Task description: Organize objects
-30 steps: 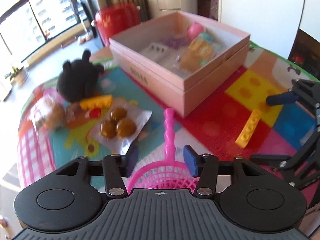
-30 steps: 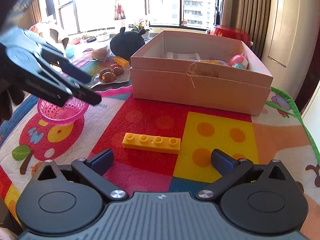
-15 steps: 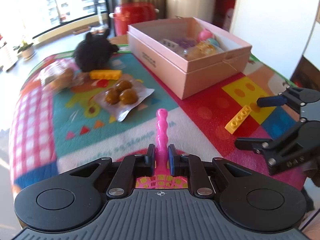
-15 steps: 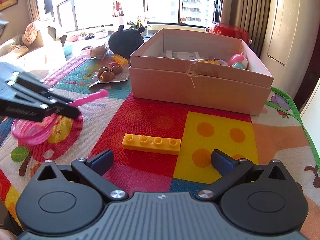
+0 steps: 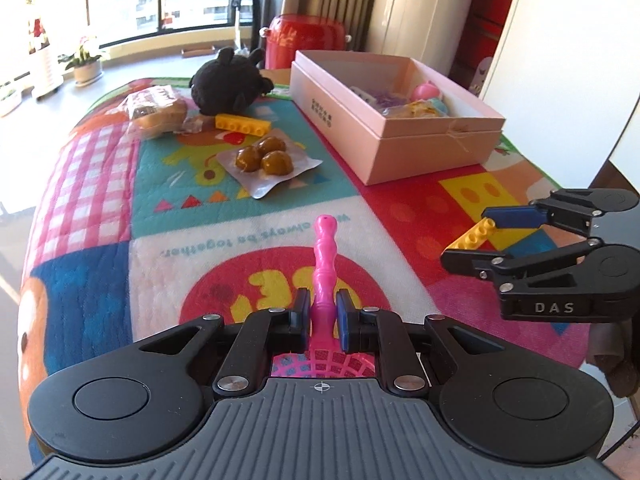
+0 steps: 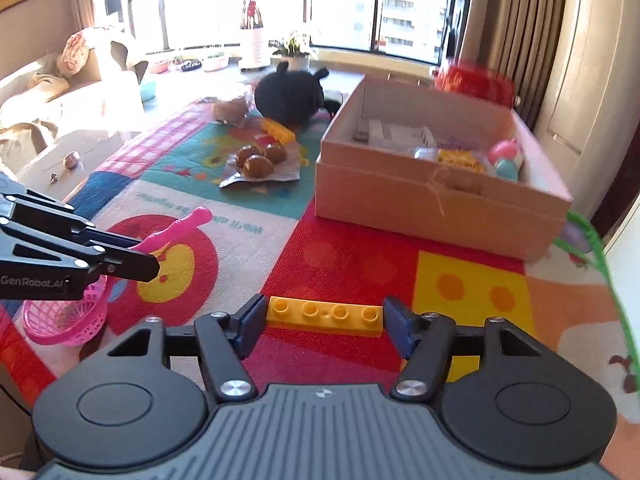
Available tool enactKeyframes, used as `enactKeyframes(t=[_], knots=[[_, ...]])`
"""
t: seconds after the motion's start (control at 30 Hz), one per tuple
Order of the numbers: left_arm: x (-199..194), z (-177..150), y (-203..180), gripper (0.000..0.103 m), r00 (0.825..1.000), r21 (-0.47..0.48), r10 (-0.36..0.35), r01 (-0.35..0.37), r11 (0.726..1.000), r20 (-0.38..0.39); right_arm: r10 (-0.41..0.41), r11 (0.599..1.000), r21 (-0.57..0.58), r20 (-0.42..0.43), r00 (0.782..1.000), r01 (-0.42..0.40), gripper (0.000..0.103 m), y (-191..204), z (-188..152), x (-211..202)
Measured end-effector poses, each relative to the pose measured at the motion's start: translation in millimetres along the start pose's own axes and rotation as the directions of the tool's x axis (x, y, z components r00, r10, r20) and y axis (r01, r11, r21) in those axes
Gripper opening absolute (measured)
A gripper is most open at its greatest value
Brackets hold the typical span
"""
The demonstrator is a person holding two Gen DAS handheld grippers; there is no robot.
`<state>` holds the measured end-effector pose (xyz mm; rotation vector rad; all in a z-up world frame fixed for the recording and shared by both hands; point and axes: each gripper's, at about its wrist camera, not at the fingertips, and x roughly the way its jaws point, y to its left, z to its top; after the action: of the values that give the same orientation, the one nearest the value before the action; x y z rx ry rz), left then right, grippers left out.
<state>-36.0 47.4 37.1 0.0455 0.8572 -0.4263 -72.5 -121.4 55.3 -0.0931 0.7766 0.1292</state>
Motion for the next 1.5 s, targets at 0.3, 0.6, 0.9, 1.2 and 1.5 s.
enactKeyframes(t=[0.3,0.6,0.9,1.2,1.5], knots=[[-25.5,22.6,-18.5,0.016,0.992,-0.029,-0.118,0.12,0.992,0.041,-0.06,0.998,0.023,0.061,0.996,0.058,0.063,-22.0,-6.2,-44.6],[5.6,168.2,-49.4,0.016,0.974,-0.064,-0.106,0.121,0.991,0.202,-0.073,0.995,0.079,0.143,0.987,0.062,0.063,-47.1,-6.8,-63.7],[138.0,200.5,-63.5,0.02,0.999,-0.078,-0.046,0.046,0.996,0.004,-0.099,0.986,0.147,0.121,0.988,0.081,0.063,-71.6,-13.8,-57.7],[44.4,153.9,-35.8,0.021,0.926,-0.065,-0.106,0.138,0.988,0.362,-0.108,0.978,0.19,0.125,0.986,0.083,0.063,-91.6,-3.1,-48.7],[5.4,58.0,26.7,0.021,0.944,-0.196,-0.07,0.139,0.971,0.323,-0.124,0.982,0.178,0.337,0.933,0.066,0.092,-127.1,146.3,-51.8]])
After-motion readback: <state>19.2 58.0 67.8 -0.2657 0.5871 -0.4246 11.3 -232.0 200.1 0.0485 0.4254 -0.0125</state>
